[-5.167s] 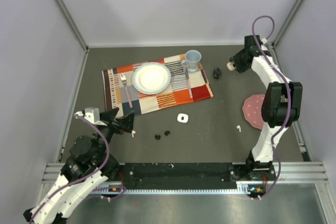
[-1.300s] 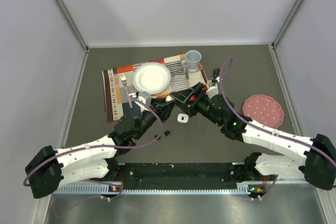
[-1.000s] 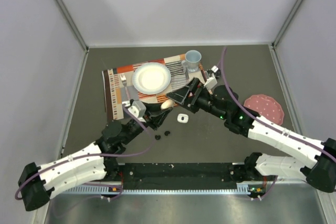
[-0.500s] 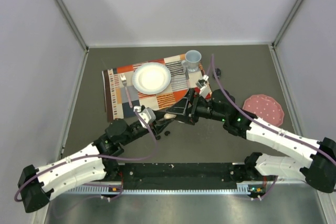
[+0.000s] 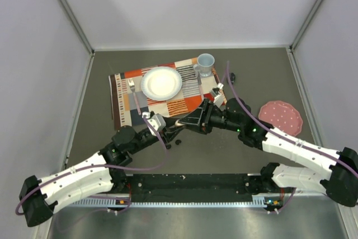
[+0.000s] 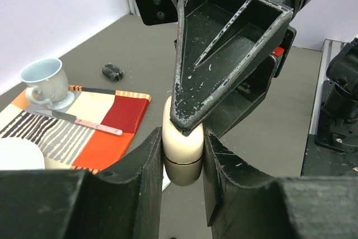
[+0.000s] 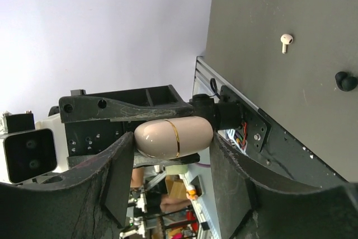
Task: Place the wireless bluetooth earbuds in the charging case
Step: Pass from the left arm to the right
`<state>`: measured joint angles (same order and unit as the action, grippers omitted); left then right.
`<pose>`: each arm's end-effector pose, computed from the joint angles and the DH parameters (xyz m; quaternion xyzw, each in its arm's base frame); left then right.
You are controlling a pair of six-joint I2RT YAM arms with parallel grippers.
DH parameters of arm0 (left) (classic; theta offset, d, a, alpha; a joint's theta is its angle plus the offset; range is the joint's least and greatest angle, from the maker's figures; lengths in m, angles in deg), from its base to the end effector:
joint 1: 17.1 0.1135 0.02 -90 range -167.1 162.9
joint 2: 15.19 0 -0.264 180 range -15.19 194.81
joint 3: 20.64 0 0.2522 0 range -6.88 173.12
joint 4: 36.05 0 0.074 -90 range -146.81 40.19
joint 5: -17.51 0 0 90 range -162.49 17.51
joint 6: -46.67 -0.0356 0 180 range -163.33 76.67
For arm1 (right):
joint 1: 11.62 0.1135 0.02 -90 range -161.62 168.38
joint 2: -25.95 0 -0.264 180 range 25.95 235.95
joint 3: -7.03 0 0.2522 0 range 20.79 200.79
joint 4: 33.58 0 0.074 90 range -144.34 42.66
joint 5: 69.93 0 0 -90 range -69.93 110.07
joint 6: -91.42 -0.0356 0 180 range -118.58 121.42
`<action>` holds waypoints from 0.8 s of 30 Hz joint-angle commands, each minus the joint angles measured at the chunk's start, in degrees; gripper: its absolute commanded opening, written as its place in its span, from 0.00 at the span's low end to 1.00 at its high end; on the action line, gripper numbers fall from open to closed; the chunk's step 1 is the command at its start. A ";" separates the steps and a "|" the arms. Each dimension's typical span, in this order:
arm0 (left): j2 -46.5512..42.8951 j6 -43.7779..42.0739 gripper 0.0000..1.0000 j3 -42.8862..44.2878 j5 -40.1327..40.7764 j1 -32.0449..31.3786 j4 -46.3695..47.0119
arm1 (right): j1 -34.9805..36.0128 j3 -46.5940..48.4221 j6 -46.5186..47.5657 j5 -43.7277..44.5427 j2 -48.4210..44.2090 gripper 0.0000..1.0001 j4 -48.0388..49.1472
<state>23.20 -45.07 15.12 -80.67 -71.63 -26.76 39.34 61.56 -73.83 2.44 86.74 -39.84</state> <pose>0.0966 -0.1443 0.2785 0.3597 0.5597 -0.3737 0.6463 0.1473 0.1988 0.2930 0.0684 0.7737 0.6056 0.1731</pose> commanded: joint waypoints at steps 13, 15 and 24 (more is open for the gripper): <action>-1.57 1.21 0.04 1.47 -1.31 0.03 3.49 | -0.86 -2.63 -2.89 2.60 -2.79 0.58 9.10; -1.39 1.47 0.04 1.47 -1.48 0.03 3.76 | -0.86 -2.54 -2.98 2.42 -2.53 0.61 8.84; -1.83 1.65 0.04 1.82 -1.14 0.03 3.94 | -0.86 -2.45 -2.72 1.90 -1.82 0.55 9.46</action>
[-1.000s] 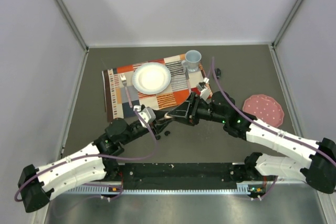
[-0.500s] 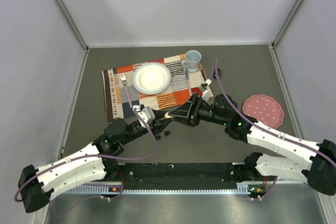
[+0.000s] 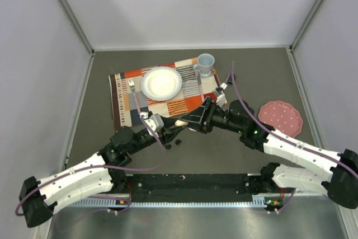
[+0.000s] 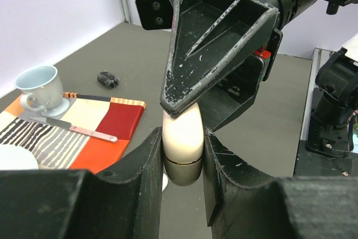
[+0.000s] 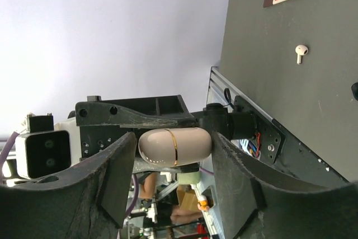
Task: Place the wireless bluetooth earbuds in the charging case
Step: Pass from the left arm to the right
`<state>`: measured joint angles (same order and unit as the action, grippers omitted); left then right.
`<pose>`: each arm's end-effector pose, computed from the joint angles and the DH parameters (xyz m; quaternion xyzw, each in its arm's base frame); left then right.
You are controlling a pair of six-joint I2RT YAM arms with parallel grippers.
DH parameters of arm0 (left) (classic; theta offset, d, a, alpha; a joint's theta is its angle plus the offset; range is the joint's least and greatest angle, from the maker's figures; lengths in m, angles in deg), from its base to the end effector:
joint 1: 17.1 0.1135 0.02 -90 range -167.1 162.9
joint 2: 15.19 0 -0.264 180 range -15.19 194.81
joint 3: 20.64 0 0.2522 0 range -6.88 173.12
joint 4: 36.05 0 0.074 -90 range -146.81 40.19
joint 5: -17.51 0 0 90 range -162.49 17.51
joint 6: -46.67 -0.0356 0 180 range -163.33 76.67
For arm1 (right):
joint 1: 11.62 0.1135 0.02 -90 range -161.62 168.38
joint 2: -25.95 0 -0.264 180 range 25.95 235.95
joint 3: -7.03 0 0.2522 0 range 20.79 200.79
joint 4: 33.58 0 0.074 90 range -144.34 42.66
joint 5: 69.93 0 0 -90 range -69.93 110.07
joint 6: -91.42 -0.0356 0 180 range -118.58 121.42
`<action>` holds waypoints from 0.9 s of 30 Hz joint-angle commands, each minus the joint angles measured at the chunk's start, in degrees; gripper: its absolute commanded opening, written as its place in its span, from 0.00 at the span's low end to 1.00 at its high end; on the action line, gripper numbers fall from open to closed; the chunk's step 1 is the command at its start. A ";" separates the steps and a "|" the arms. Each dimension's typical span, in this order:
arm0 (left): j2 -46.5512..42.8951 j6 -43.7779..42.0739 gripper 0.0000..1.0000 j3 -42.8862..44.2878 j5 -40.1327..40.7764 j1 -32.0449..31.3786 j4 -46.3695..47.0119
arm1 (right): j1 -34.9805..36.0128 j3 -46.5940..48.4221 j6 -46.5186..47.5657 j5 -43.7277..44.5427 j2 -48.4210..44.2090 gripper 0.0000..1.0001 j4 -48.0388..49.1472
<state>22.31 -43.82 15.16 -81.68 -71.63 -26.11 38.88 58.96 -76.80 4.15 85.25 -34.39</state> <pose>0.0944 -0.1423 0.2824 0.3551 0.5506 -0.3891 0.6476 0.1467 0.1933 0.2927 0.0912 0.7484 0.6300 0.1863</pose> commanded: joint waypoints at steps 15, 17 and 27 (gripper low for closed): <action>-1.72 1.88 0.13 0.99 4.18 0.03 3.10 | -0.40 -0.73 -0.89 -0.78 -0.25 0.18 6.82; -1.99 2.25 0.18 0.72 4.79 0.03 3.54 | -0.40 -0.73 -0.97 -0.69 -0.33 0.13 6.91; -2.52 3.92 0.46 -1.30 4.89 0.03 6.96 | -0.49 -1.35 -3.26 -0.51 0.10 0.03 8.32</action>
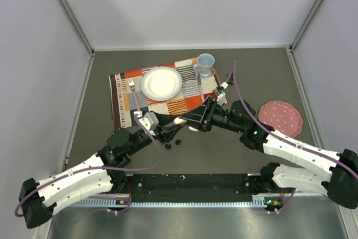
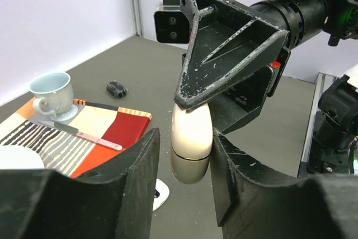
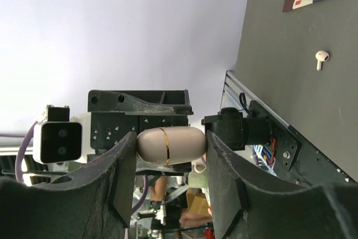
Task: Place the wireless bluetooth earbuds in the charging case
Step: Pass from the left arm to the right, then pass from the right arm to the left
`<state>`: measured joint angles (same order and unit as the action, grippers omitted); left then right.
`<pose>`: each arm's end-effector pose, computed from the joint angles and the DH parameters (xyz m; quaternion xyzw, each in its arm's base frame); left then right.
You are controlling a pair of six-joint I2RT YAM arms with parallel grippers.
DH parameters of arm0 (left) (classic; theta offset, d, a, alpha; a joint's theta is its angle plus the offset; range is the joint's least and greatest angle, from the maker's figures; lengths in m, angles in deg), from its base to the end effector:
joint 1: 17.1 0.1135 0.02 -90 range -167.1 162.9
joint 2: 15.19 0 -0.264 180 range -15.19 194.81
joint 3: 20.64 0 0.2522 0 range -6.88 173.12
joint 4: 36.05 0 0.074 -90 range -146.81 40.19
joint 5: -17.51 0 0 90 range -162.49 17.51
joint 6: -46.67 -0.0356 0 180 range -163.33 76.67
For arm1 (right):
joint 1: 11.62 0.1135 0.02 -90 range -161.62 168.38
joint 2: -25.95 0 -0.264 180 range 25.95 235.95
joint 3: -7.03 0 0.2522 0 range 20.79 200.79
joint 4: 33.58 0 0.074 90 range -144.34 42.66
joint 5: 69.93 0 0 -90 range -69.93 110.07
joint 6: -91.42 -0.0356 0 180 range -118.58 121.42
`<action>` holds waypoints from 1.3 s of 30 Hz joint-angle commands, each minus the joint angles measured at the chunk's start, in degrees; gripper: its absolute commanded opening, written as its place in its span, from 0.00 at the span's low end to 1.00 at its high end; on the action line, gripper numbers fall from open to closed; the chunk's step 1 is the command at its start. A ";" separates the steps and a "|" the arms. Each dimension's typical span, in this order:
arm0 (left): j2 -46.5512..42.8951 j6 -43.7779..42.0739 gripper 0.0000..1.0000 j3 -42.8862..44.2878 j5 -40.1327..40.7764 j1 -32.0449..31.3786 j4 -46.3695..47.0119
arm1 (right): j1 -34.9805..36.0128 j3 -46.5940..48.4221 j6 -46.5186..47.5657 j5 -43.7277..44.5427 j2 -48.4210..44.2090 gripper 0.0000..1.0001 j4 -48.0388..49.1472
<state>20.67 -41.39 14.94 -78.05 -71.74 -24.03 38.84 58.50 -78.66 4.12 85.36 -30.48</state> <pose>0.0929 -0.1369 0.2892 0.3135 0.5481 -0.3942 0.6678 0.1473 0.1938 0.2968 0.0956 0.7290 0.6514 0.1875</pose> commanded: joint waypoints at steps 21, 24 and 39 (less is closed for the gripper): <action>-1.58 -1.41 0.55 -11.45 -1.38 0.14 25.19 | -0.36 -2.73 -7.11 -1.19 0.61 0.01 11.70; -1.75 -3.51 0.54 -11.72 -1.03 0.14 25.81 | -0.36 -2.30 -7.20 -1.19 0.61 0.01 10.29; -0.44 -4.40 0.46 -10.57 -1.82 0.14 25.02 | -0.36 -1.15 -5.62 -0.75 0.96 0.01 7.48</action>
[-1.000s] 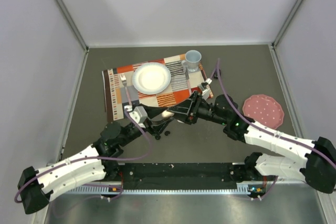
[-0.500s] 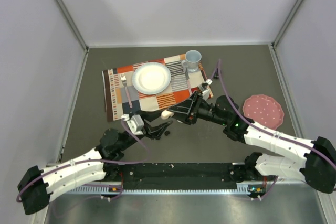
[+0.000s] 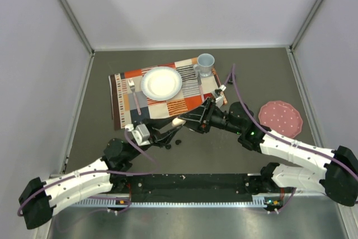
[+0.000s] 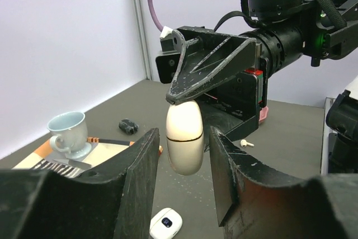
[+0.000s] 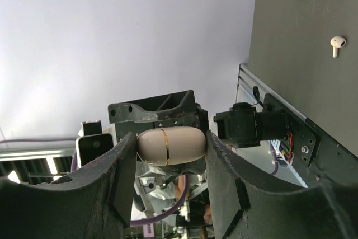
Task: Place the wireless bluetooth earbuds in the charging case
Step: Pass from the right arm to the left
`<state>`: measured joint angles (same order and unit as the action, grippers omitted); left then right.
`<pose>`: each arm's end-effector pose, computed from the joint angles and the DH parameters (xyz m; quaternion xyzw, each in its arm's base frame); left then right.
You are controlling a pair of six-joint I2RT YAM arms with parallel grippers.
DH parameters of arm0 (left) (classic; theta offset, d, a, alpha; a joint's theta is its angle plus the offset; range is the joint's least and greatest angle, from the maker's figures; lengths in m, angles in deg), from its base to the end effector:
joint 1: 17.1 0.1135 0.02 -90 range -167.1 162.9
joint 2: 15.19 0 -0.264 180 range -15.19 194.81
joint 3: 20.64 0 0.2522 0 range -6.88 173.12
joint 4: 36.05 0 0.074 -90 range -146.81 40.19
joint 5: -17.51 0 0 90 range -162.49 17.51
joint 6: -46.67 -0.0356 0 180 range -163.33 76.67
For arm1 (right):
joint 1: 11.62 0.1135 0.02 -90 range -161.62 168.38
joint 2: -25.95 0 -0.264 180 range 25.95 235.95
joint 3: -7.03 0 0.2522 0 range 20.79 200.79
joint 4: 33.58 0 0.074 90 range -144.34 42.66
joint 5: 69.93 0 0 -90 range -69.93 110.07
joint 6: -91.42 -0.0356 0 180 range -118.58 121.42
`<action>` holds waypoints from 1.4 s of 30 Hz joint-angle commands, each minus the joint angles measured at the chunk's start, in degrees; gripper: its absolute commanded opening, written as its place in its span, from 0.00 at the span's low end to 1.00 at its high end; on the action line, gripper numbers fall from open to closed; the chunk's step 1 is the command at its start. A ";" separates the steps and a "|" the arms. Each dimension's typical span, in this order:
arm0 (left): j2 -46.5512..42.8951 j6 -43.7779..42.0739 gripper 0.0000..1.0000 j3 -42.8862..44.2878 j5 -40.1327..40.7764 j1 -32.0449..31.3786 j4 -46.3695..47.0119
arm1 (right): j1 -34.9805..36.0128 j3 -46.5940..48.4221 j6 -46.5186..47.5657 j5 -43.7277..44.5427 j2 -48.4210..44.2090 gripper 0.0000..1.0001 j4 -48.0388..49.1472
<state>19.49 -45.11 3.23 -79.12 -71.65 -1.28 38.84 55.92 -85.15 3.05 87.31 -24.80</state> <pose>0.0840 -0.1250 0.2608 0.2995 0.4567 -0.4002 0.7359 0.1495 0.1975 0.2838 0.1274 0.7173 0.6690 0.1473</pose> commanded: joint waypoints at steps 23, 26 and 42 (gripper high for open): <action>2.06 -0.07 0.30 1.49 1.27 0.05 2.36 | -0.36 2.39 1.31 -0.91 0.33 0.01 1.80; 2.32 -0.15 0.26 1.67 1.10 0.05 2.36 | -0.36 2.39 1.31 -1.00 0.51 0.01 2.06; 2.24 1.69 0.18 2.11 2.41 -0.04 0.95 | -0.36 5.56 5.35 -1.62 1.21 0.07 -3.56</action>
<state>21.96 -44.45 3.32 -77.72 -71.65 -1.47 38.71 58.43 -81.13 2.86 87.99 -28.36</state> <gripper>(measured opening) 0.331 0.462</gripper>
